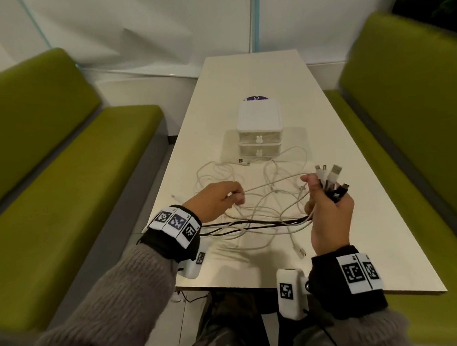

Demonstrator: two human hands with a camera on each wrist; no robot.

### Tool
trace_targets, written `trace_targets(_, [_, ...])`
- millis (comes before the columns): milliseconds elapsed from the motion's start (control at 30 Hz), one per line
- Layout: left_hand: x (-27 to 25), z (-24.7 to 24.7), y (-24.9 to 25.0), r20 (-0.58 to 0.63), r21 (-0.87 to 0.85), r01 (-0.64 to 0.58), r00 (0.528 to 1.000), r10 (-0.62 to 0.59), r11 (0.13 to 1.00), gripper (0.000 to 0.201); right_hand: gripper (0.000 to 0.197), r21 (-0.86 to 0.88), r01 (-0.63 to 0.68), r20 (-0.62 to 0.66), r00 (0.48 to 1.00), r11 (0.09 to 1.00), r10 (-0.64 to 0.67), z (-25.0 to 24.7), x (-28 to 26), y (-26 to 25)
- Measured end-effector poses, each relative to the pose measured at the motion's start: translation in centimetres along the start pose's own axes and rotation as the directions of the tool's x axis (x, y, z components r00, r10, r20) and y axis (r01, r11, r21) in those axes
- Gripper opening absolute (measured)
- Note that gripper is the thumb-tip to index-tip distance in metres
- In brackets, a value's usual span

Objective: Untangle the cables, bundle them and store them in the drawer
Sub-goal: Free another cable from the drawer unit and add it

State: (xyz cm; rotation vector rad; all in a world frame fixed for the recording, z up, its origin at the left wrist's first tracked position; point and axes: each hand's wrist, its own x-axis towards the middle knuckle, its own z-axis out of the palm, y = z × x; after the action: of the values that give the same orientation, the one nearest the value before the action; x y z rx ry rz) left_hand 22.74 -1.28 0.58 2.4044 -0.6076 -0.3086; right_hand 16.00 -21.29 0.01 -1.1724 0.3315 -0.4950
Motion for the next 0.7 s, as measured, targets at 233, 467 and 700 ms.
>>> trace_targets(233, [1.7,-0.5,-1.9,-0.095,0.057,-0.054,0.994,0.06,0.997,0.021,0.022,0.076,-0.036,-0.206,0.977,0.996,0.051,0.4,-0.9,1.2])
trace_targets(467, [3.8,-5.3,5.6,-0.339,-0.263,-0.374,0.899,0.278,0.889,0.03,0.021,0.076,-0.024,-0.255,0.966,0.997,0.043,0.3,-0.4,1.0])
trace_targets(700, [5.3,-4.0,2.3,-0.266,0.332,-0.16,0.93,0.255,0.93,0.028,0.019,0.04,-0.024,-0.276,0.961,0.999,0.034,0.0,0.1,1.5])
